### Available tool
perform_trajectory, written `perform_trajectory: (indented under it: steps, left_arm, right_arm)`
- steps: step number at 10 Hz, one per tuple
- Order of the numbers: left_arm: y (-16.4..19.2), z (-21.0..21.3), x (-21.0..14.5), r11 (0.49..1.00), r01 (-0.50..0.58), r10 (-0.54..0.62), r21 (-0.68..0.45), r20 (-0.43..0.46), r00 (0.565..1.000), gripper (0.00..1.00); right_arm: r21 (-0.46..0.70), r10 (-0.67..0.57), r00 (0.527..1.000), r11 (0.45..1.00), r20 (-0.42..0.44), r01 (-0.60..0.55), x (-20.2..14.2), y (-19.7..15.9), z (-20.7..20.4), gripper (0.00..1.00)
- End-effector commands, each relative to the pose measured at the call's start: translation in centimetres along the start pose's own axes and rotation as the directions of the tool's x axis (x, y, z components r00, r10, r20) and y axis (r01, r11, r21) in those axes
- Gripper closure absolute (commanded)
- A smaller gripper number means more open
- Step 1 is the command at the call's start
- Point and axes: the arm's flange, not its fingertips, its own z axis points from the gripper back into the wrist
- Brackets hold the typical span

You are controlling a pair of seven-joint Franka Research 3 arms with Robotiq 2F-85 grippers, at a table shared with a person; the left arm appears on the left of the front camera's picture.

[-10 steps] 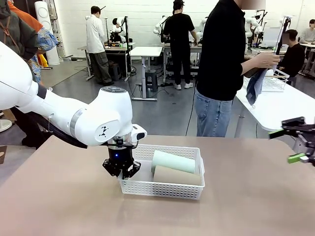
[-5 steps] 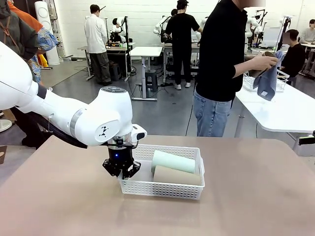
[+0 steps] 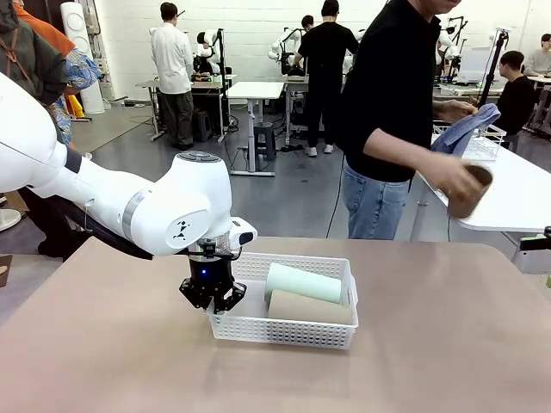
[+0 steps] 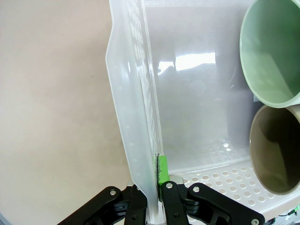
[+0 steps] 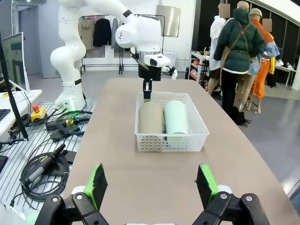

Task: Clean and organize the cups into the basket.
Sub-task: Pick up the Reusable plastic cup from the right side of the table and stack it inside the Organizing basket in the center of the table.

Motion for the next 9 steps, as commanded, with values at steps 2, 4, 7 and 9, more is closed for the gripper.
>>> perform_trajectory:
  steps: [2,4,7,9]
  left_arm:
    - [-0.07,-0.37,-0.4,1.0,0.0,0.0,0.008,-0.005,1.0,1.0]
    - [-0.07,-0.37,-0.4,1.0,0.0,0.0,0.008,-0.005,1.0,1.0]
    - [-0.07,-0.37,-0.4,1.0,0.0,0.0,0.008,-0.005,1.0,1.0]
    - [-0.07,-0.37,-0.4,1.0,0.0,0.0,0.008,-0.005,1.0,1.0]
  right_arm:
    - [0.009,0.004,1.0,1.0,0.001,-0.004,0.1,0.62,0.08,0.0]
    - [0.009,0.004,1.0,1.0,0.001,-0.004,0.1,0.62,0.08,0.0]
    - [0.009,0.004,1.0,1.0,0.001,-0.004,0.1,0.62,0.08,0.0]
    - [0.009,0.004,1.0,1.0,0.001,-0.004,0.1,0.62,0.08,0.0]
